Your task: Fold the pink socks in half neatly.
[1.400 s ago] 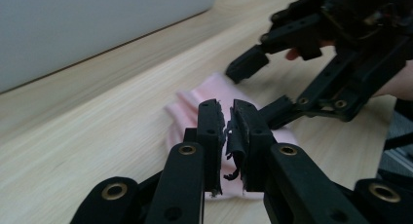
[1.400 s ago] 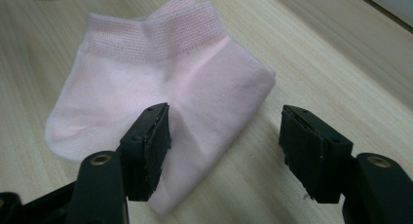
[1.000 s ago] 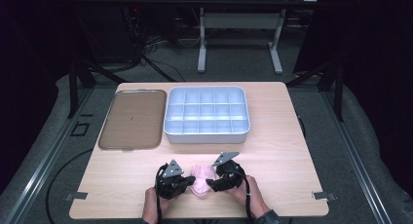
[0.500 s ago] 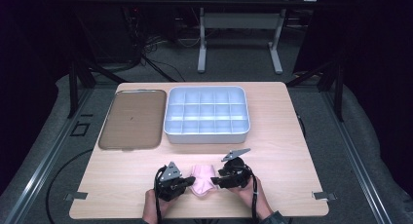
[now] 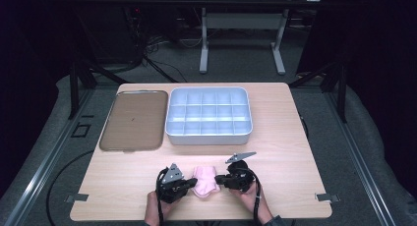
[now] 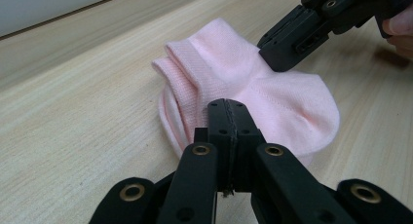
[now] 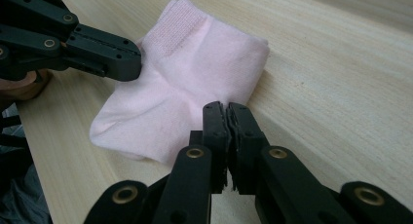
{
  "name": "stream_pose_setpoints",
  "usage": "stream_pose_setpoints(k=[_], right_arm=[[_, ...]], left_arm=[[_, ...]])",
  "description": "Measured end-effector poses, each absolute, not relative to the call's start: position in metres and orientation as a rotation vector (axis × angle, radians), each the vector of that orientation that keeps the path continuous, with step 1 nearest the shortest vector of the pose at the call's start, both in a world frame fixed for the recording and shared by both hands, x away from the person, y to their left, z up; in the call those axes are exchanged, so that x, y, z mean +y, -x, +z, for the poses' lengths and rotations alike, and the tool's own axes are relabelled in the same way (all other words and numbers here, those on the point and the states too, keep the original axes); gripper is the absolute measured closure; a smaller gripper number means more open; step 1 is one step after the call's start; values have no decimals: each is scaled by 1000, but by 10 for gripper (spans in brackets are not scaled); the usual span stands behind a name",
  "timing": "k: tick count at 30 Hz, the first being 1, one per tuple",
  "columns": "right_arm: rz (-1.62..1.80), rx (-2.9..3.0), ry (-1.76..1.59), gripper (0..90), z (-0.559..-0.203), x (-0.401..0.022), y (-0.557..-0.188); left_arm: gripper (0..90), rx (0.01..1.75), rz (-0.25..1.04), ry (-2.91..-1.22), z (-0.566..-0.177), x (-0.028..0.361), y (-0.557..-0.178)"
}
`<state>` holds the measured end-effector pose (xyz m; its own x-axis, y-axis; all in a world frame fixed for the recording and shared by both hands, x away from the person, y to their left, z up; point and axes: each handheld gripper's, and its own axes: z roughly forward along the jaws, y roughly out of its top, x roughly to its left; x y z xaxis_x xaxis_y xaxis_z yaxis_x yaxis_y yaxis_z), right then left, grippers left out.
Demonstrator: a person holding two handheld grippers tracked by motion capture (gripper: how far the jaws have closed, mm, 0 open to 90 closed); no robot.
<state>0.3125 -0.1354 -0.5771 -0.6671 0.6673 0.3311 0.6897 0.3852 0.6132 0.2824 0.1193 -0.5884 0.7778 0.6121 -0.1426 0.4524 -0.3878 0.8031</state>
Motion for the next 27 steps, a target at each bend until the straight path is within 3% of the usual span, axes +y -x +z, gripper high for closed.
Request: stream_pose_setpoints(k=[27], right_arm=[[-1386, -2589, 1187, 900, -545, -126, -301]], left_arm=[[898, 819, 215, -2056, -589, 106, -284]])
